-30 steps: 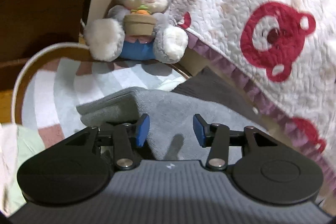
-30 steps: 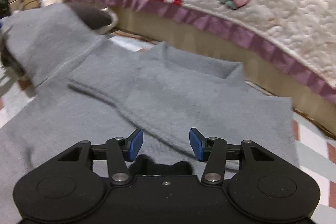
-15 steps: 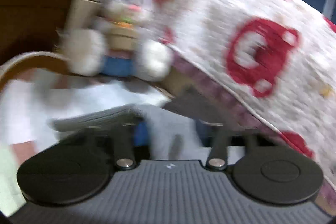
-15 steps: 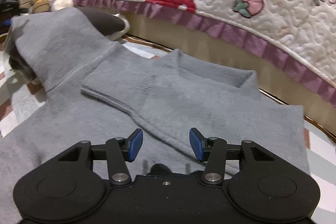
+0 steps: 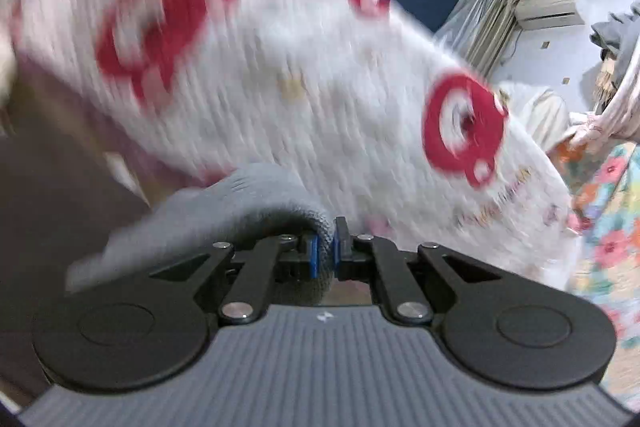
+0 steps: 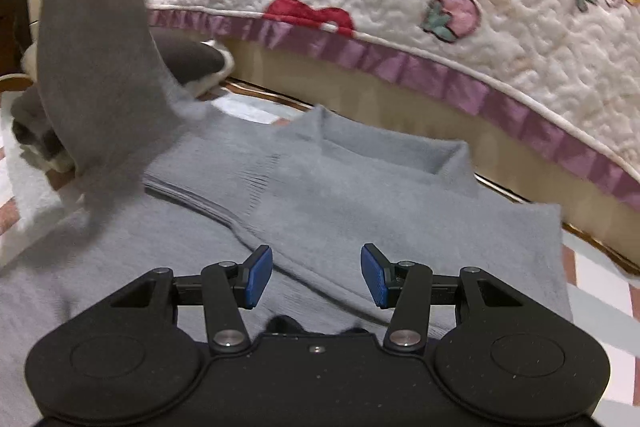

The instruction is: Fold clothes

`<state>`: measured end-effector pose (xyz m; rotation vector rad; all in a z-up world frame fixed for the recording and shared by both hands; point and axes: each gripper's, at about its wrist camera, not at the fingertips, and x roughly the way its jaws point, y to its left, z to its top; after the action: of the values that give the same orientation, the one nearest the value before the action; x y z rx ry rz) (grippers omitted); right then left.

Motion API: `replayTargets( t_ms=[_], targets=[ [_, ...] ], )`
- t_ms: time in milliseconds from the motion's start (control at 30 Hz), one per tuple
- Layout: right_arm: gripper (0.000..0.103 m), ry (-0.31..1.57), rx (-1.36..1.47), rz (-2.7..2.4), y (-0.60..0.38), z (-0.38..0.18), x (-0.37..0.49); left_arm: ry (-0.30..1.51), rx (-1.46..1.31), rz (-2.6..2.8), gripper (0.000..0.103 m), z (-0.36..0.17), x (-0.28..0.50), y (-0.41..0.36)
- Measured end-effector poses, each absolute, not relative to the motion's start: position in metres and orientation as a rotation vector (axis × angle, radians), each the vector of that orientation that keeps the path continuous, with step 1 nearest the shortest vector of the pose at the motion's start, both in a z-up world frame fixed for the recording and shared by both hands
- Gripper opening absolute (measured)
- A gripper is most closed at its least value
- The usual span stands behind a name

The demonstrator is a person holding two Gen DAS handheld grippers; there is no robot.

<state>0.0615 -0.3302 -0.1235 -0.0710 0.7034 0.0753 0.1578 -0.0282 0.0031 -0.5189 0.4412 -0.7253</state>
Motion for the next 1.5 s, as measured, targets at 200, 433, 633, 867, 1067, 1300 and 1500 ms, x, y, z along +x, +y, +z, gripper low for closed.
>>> replayTargets(
  t_ms=[200,433,633,867,1067,1300,1500],
  targets=[
    [0.053,0.680,0.178,0.027,-0.361,-0.121,0.060,0.737,-0.229,-0.783,0.046,-0.059,0.139,-0.111],
    [0.053,0.679,-0.034,0.156,-0.322,-0.103,0.067,0.841,-0.277,-0.660,0.047,-0.073,0.174,-0.073],
    [0.060,0.755,-0.274,0.347,-0.258,-0.118,0.088,0.880,-0.138,-0.443,0.045,-0.103,0.210,-0.046],
    [0.019,0.855,-0.277,0.333,-0.249,-0.157,0.135,0.868,-0.206,-0.443,0.045,-0.111,0.213,-0.034],
    [0.010,0.667,0.035,0.181,-0.309,-0.086,0.141,0.867,-0.215,-0.476,0.045,-0.106,0.210,-0.030],
    [0.011,0.506,0.019,-0.144,-0.385,-0.085,0.086,0.760,-0.354,-0.600,0.048,-0.084,0.199,-0.025],
    [0.016,0.677,0.295,-0.279,-0.436,-0.149,0.089,0.906,-0.243,-0.572,0.052,-0.108,0.209,-0.041]
  ],
)
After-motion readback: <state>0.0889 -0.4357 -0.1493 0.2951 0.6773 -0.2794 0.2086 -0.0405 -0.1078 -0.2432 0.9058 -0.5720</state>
